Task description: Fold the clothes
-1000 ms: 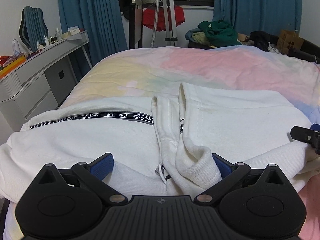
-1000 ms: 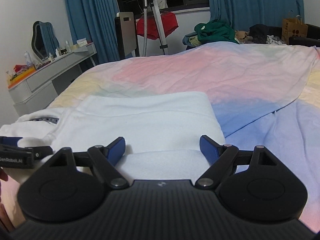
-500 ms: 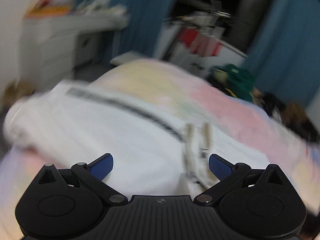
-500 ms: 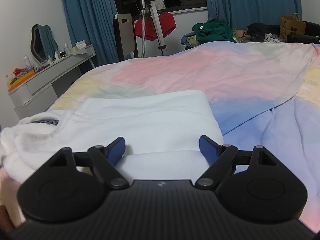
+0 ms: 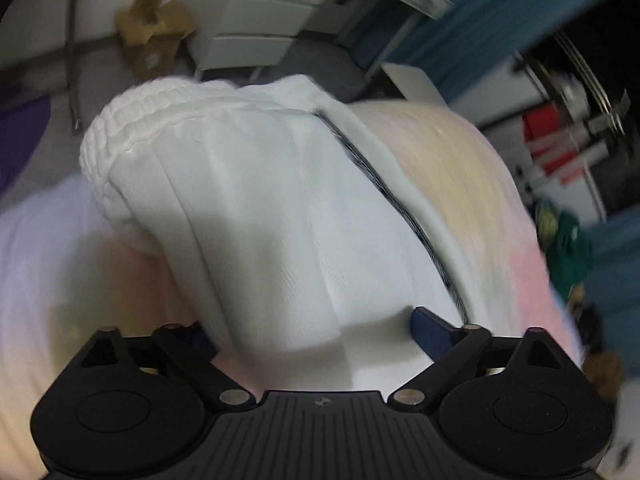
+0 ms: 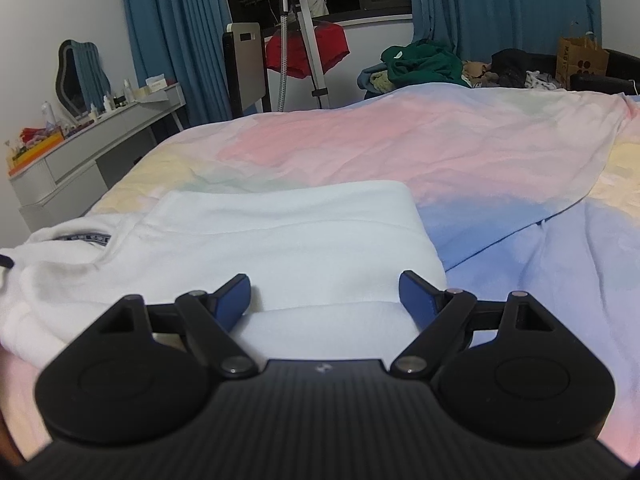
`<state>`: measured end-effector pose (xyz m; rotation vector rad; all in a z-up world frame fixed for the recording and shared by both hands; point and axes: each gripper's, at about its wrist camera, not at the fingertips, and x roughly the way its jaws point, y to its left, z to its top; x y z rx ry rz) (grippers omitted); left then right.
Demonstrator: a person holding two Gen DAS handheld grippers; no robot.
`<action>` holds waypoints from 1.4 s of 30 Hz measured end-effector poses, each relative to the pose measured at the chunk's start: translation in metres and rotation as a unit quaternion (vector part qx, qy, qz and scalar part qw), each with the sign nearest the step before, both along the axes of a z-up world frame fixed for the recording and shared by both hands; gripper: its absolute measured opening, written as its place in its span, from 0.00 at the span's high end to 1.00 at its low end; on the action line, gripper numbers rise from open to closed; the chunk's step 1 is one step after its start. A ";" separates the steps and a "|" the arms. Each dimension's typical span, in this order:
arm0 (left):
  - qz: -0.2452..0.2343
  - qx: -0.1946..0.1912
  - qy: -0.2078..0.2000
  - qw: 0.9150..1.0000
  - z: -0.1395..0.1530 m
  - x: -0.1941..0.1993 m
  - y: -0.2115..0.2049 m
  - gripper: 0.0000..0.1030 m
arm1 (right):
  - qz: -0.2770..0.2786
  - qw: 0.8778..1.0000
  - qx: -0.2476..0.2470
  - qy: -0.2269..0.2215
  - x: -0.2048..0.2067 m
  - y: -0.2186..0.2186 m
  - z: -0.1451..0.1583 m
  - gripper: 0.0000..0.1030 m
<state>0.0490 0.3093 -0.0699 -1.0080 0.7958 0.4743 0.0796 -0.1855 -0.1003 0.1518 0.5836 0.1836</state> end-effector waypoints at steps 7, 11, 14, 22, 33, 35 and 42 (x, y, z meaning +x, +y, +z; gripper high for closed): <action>0.052 0.028 -0.035 0.998 -0.009 0.007 0.025 0.20 | -0.008 1.000 -0.010 -0.023 -0.002 0.006 0.011 0.20; 0.053 0.053 -0.045 0.996 -0.008 0.015 0.026 0.41 | -0.001 0.998 -0.052 -0.020 0.001 0.016 0.007 0.20; 0.052 0.092 -0.052 0.993 0.002 0.017 0.017 0.68 | 0.004 0.997 -0.073 0.009 0.008 0.019 -0.008 0.19; 0.011 0.257 -0.106 0.961 0.062 0.019 -0.041 0.81 | 0.006 0.998 -0.059 0.012 0.007 0.014 -0.011 0.18; -0.105 0.457 -0.222 0.855 0.159 0.038 -0.239 0.82 | -0.005 0.999 0.043 0.025 0.009 -0.018 -0.003 0.20; -0.128 0.484 -0.231 0.834 0.158 0.043 -0.284 0.82 | -0.032 0.994 0.098 0.032 0.008 -0.038 0.002 0.21; -0.235 0.571 -0.223 0.754 0.086 0.050 -0.424 0.81 | -0.150 0.965 0.213 0.032 0.001 -0.112 0.009 0.20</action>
